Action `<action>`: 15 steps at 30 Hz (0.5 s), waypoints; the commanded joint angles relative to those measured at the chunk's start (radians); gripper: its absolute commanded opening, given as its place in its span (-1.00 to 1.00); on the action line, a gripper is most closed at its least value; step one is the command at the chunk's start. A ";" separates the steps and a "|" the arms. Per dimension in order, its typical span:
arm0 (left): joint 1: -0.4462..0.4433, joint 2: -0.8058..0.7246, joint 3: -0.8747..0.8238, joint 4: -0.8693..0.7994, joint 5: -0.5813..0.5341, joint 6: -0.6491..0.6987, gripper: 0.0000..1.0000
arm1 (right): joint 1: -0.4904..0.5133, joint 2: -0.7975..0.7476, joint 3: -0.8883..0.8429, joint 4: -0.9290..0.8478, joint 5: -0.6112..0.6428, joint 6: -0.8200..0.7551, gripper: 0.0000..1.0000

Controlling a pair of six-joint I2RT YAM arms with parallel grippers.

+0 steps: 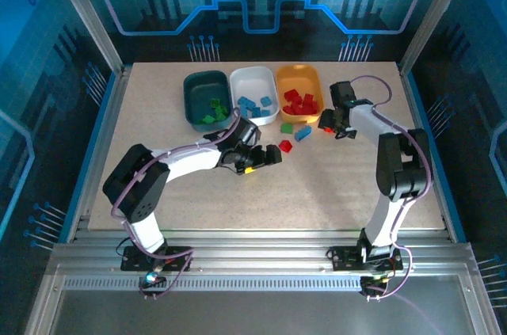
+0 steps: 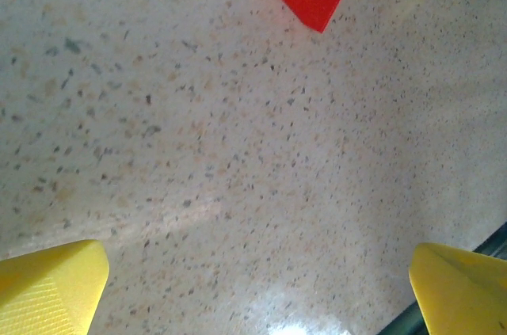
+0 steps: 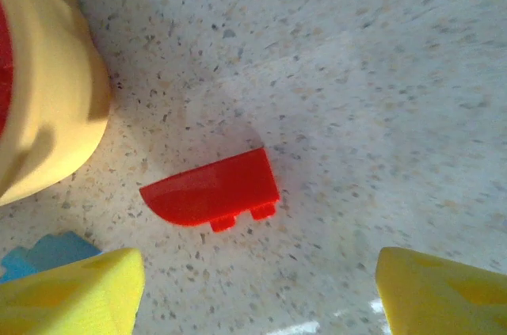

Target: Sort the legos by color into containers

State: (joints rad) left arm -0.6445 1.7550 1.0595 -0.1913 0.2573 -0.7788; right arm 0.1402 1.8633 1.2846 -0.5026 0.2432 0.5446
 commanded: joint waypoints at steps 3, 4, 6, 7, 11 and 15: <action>-0.015 0.011 -0.002 -0.047 -0.019 0.013 0.98 | -0.005 0.119 0.098 -0.037 -0.078 -0.062 0.55; -0.015 0.006 -0.012 -0.043 -0.019 0.008 0.98 | -0.008 0.134 0.109 -0.043 -0.072 -0.058 0.52; -0.014 -0.007 -0.028 -0.040 -0.025 0.005 0.98 | -0.014 0.151 0.120 -0.051 -0.069 -0.055 0.42; -0.015 -0.013 -0.034 -0.040 -0.028 0.005 0.98 | -0.014 0.151 0.118 -0.045 -0.055 -0.056 0.40; -0.015 -0.034 -0.052 -0.037 -0.032 0.006 0.98 | -0.025 0.155 0.114 -0.029 -0.068 -0.056 0.20; -0.013 -0.047 -0.056 -0.042 -0.036 0.008 0.98 | -0.027 0.150 0.108 -0.027 -0.071 -0.057 -0.12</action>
State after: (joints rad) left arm -0.6518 1.7554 1.0157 -0.2146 0.2405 -0.7792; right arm 0.1299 2.0052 1.3792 -0.5148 0.1886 0.4953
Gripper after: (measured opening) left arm 0.990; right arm 0.457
